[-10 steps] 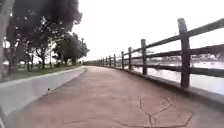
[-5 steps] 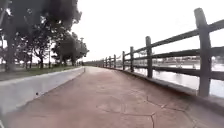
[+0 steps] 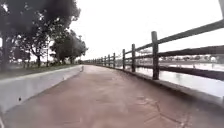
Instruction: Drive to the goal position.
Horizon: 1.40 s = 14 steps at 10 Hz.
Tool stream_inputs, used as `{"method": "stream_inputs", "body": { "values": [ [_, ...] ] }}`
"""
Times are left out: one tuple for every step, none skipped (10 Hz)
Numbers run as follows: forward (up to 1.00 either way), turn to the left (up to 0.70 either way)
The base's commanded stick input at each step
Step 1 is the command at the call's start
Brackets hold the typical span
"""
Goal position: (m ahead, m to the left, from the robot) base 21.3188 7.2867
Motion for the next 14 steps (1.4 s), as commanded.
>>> {"method": "stream_inputs", "body": {
  "values": [
    [1.00, 0.00],
    [1.00, 0.00],
    [1.00, 0.00],
    [1.00, 0.00],
    [1.00, 0.00],
    [1.00, 0.00],
    [1.00, 0.00],
    [1.00, 0.00],
    [1.00, 0.04],
    [1.00, 0.21],
    [1.00, 0.16],
    [1.00, 0.00],
    [1.00, 0.00],
    [1.00, 0.00]
  ]
}}
